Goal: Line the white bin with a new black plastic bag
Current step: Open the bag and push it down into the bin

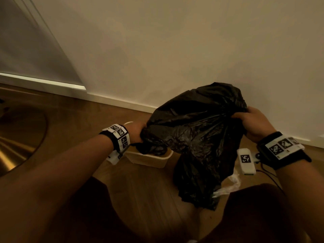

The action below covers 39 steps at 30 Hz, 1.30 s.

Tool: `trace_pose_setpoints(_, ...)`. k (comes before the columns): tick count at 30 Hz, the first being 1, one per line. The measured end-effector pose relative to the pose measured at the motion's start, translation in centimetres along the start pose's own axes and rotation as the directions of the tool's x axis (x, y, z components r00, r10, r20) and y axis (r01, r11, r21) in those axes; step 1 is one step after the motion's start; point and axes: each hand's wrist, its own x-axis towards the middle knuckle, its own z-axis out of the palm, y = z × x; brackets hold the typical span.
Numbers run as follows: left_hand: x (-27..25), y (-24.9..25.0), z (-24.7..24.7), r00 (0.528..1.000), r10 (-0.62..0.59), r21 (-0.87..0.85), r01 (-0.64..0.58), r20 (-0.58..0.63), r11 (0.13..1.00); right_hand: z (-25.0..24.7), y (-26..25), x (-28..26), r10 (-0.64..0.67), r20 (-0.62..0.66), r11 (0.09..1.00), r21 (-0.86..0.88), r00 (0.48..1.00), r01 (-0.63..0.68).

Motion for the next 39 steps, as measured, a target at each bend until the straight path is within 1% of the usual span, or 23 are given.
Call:
trace_pose_setpoints(2, -0.5, 1.1, 0.2, 0.994, 0.045, 0.021, -0.048, 0.101, 0.999, 0.1, -0.4, -0.1, -0.023, 0.009, 1.0, 0.005, 1.0, 0.023)
trace_pose_setpoints(3, -0.9, 1.5, 0.1, 0.989, 0.049, 0.008, -0.051, 0.141, 0.999, 0.3, -0.6, -0.2, -0.037, 0.017, 0.999, 0.003, 0.999, 0.037)
trace_pose_setpoints(4, -1.2, 1.7, -0.1, 0.988, 0.047, -0.002, -0.047, 0.149, 0.999, 0.4, -0.8, -0.4, -0.053, 0.024, 0.999, -0.006, 0.998, 0.053)
trace_pose_setpoints(6, -2.0, 1.8, -1.0, 0.993, 0.064, -0.017, -0.063, 0.103, 0.998, 0.7, -0.9, -0.7, -0.081, 0.035, 0.996, -0.041, 0.996, 0.083)
trace_pose_setpoints(7, -2.4, 1.7, -1.6, 0.995, 0.065, 0.017, -0.066, 0.07, 0.998, 0.8, -0.8, -0.8, -0.093, 0.039, 0.994, -0.053, 0.995, 0.095)
trace_pose_setpoints(9, -3.8, 1.9, -2.9, 0.999, 0.037, 0.175, -0.035, -0.009, 0.984, 0.9, -0.7, -0.9, -0.112, 0.04, 0.992, -0.06, 0.993, 0.114)
trace_pose_setpoints(10, -4.4, 1.9, -3.2, 0.999, 0.014, 0.214, -0.007, -0.03, 0.977, 0.9, -0.7, -1.0, -0.122, 0.041, 0.991, -0.057, 0.992, 0.124)
trace_pose_setpoints(11, -4.7, 1.9, -3.4, 0.999, -0.007, 0.214, 0.016, -0.043, 0.977, 1.0, -0.7, -1.1, -0.133, 0.041, 0.99, -0.05, 0.99, 0.135)
trace_pose_setpoints(13, -4.6, 2.4, -3.4, 0.997, -0.037, 0.166, 0.047, -0.061, 0.985, 1.0, -0.8, -1.3, -0.147, 0.041, 0.988, -0.042, 0.988, 0.149)
trace_pose_setpoints(16, -4.4, 2.9, -2.5, 0.997, -0.054, 0.032, 0.056, -0.064, 0.998, 1.2, -1.2, -1.8, -0.176, 0.05, 0.984, -0.024, 0.983, 0.178)
trace_pose_setpoints(18, -3.5, 2.6, -1.5, 0.999, -0.023, -0.032, 0.021, -0.035, 0.999, 1.4, -1.5, -2.2, -0.204, 0.059, 0.979, -0.018, 0.977, 0.205)
trace_pose_setpoints(20, -2.8, 2.6, -0.6, 1.0, 0.017, -0.03, -0.017, 0.003, 0.999, 1.8, -1.7, -2.6, -0.217, 0.091, 0.975, -0.031, 0.972, 0.221)
trace_pose_setpoints(24, -2.4, 2.7, 0.8, 0.991, -0.056, -0.101, 0.069, 0.123, 0.992, 3.3, -0.8, -2.2, -0.183, 0.157, 0.968, -0.141, 0.971, 0.205)
trace_pose_setpoints(25, -2.4, 2.6, 1.0, 0.992, -0.056, -0.117, 0.068, 0.109, 0.991, 3.7, -0.4, -2.1, -0.169, 0.168, 0.967, -0.16, 0.971, 0.196)
trace_pose_setpoints(26, -2.5, 2.5, 1.1, 0.997, -0.048, -0.122, 0.056, 0.068, 0.991, 3.9, -0.2, -2.0, -0.162, 0.174, 0.967, -0.17, 0.971, 0.191)
trace_pose_setpoints(28, -3.0, 1.8, 0.6, 0.999, -0.036, -0.045, 0.034, -0.028, 0.998, 4.2, 0.1, -1.8, -0.162, 0.161, 0.965, -0.179, 0.974, 0.191)
trace_pose_setpoints(30, -4.0, 1.0, -0.5, 0.995, -0.077, 0.122, 0.085, -0.067, 0.989, 4.1, 0.1, -1.8, -0.177, 0.136, 0.965, -0.171, 0.975, 0.199)
trace_pose_setpoints(32, -4.8, -0.1, -1.4, 0.99, -0.141, 0.202, 0.136, 0.011, 0.97, 3.9, 0.0, -1.9, -0.193, 0.12, 0.965, -0.156, 0.974, 0.21)
trace_pose_setpoints(33, -5.2, -0.4, -1.6, 0.985, -0.162, 0.195, 0.147, 0.063, 0.97, 4.0, 0.0, -2.1, -0.197, 0.121, 0.966, -0.147, 0.973, 0.214)
trace_pose_setpoints(35, -5.2, -1.1, -1.4, 0.969, -0.185, 0.127, 0.165, 0.165, 0.978, 4.2, -0.1, -2.4, -0.195, 0.139, 0.968, -0.132, 0.971, 0.213)
trace_pose_setpoints(36, -5.1, -1.1, -1.0, 0.961, -0.185, 0.064, 0.175, 0.205, 0.982, 4.4, -0.1, -2.6, -0.189, 0.152, 0.97, -0.125, 0.97, 0.208)
trace_pose_setpoints(38, -4.7, -0.3, 0.1, 0.959, -0.128, -0.156, 0.17, 0.252, 0.973, 4.9, 0.1, -3.0, -0.183, 0.18, 0.973, -0.11, 0.966, 0.205)
trace_pose_setpoints(39, -4.6, 0.5, 0.7, 0.961, -0.109, -0.311, 0.188, 0.253, 0.932, 5.2, 0.3, -3.1, -0.179, 0.192, 0.974, -0.105, 0.965, 0.201)
